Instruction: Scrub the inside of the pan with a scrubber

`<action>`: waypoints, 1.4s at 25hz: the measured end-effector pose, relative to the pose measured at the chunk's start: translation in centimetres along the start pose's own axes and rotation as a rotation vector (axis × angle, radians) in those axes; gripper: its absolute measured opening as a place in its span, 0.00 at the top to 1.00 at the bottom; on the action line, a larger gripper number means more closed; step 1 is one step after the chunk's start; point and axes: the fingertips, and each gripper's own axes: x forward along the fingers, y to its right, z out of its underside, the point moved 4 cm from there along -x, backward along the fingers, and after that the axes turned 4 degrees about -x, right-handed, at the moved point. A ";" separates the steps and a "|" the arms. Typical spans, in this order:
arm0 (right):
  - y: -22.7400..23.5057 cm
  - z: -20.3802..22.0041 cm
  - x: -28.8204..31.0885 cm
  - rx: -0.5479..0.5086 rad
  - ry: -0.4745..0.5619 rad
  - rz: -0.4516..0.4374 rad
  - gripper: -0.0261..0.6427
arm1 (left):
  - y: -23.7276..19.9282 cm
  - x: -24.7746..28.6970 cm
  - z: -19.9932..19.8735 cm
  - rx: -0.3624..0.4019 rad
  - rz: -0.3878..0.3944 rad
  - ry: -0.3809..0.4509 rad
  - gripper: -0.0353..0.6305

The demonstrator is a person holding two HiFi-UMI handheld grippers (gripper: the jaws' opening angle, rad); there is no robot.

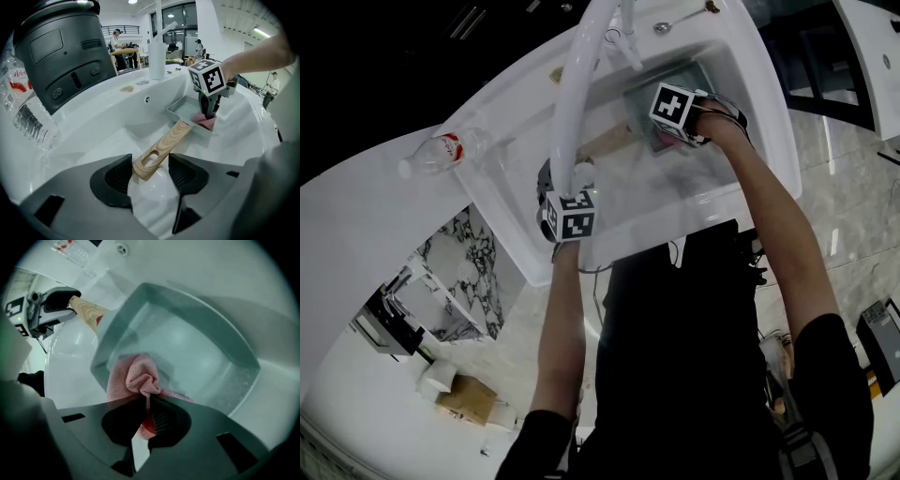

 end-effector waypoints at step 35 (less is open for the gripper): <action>-2.5 -9.1 -6.9 -0.250 0.516 0.646 0.91 | -0.1 -0.1 0.1 0.021 0.007 0.070 0.57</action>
